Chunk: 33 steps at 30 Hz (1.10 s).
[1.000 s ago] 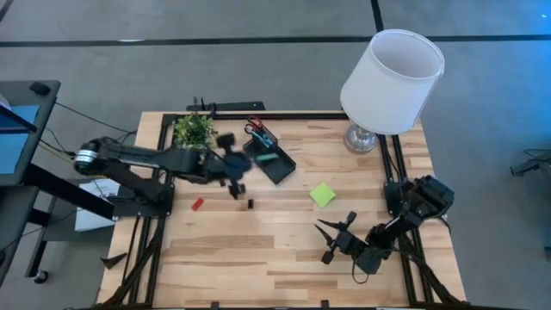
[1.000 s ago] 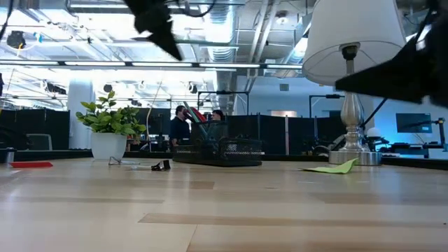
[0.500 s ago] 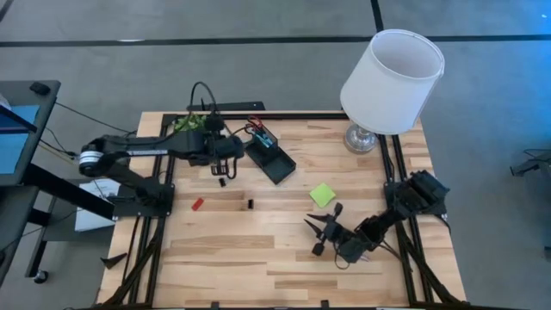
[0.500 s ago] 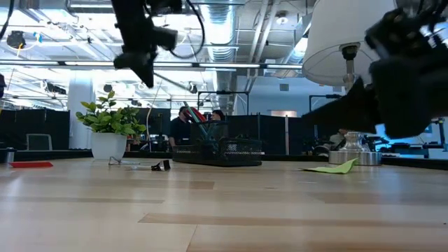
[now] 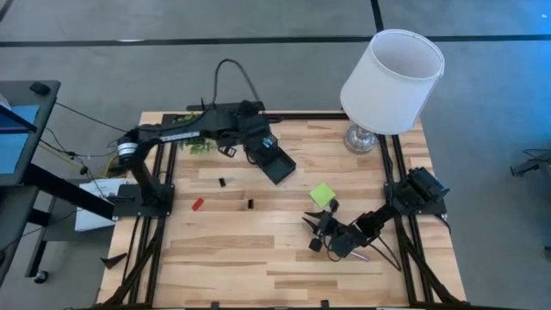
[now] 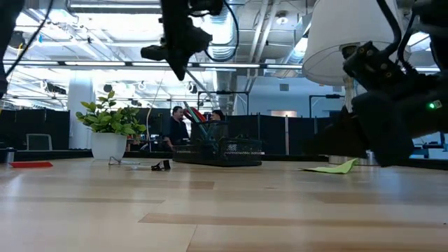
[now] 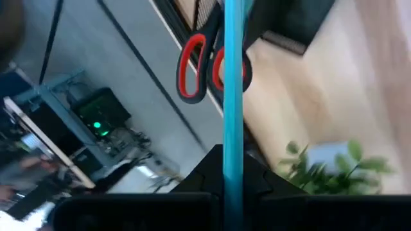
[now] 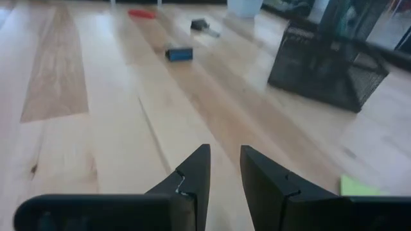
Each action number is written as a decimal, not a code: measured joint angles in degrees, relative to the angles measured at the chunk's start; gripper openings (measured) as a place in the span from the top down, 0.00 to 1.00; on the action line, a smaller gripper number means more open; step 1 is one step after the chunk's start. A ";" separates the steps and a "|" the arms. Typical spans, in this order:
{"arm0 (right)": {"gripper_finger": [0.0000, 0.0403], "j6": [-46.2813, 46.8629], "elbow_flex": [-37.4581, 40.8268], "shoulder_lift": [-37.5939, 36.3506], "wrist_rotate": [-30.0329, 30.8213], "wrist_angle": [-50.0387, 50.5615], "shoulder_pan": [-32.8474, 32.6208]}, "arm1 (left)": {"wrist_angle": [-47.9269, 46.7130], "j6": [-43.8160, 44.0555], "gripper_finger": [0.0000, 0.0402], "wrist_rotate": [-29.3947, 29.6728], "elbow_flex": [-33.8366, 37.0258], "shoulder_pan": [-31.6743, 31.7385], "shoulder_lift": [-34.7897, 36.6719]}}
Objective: Pick and place office supplies into organizer
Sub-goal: Put the blue pencil into the desk organizer
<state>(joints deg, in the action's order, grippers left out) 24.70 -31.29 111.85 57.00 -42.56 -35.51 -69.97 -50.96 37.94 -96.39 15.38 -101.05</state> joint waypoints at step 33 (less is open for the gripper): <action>0.80 8.84 -0.04 0.00 -1.47 9.36 -0.46 | 3.59 -12.70 1.00 -3.22 -9.85 4.53 -18.30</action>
<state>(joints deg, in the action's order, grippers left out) 33.54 -31.33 111.85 55.53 -33.20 -35.97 -66.38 -63.66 34.72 -106.23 19.90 -119.35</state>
